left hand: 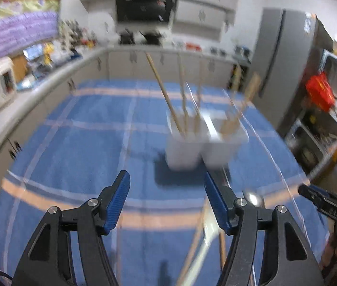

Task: Organize utensils
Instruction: 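Grasp the pale green plastic spoon with left gripper while right grasps the metal spoon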

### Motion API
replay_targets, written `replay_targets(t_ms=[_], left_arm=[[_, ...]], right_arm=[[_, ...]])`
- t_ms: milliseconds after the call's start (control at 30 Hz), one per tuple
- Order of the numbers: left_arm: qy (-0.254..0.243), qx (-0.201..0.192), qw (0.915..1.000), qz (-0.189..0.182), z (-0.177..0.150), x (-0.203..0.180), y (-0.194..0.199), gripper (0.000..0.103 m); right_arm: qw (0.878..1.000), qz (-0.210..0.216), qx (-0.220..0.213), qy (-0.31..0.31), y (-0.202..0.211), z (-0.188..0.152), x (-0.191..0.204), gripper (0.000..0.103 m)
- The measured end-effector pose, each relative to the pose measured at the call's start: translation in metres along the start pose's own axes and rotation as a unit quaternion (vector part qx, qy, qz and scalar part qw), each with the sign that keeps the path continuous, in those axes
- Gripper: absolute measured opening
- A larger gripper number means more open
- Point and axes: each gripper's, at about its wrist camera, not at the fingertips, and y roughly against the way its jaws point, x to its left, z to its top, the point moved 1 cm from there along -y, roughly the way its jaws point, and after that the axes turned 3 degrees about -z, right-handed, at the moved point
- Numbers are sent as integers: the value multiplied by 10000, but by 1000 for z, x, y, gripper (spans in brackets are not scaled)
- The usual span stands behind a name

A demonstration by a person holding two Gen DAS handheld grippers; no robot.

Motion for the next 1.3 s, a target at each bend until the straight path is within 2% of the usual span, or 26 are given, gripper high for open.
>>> replay_targets(t_ms=[100,233,333,533,700,767,800,833,933,1100,1300], left_arm=[[-248,418,9983,-310,-25,-14,-15,63],[-368,798,9948,-523,-39,-24,-37,62],[-440,1026,9911,-719,-39,-31,-54,55],[-1080,1402,9794,-973,-38,-61,-89,51],[-1642,1603,9688,-932,-37,-75,-113,49],[-1791,1718,9641,-942,-38,-79,-120,30],[-1829,1788,9620,-950,-38,-80,-123,12],[-1834,1800,9614,-987,-38,-80,-125,7],[-1703,1721,9643,-1071,-33,-77,-125,4],[-1213,1669,9696,-1315,-25,-58,-119,3],[-710,1562,9717,-1625,-17,-34,-100,3]], right_arm=[[9996,84,260,64,-3,-18,-1,59],[9987,172,448,169,-7,-33,4,59],[9979,187,528,334,-13,-35,14,59],[9958,240,644,600,-27,-29,30,59],[9942,210,728,761,-43,-19,40,59],[9937,192,770,786,-50,-15,42,59],[9934,186,798,805,-55,-12,44,59],[9930,187,824,821,-58,-10,45,59],[9918,202,907,881,-67,-5,50,59],[9880,100,1064,1113,-81,-3,60,58],[9780,-277,1245,1652,-95,-3,78,44]])
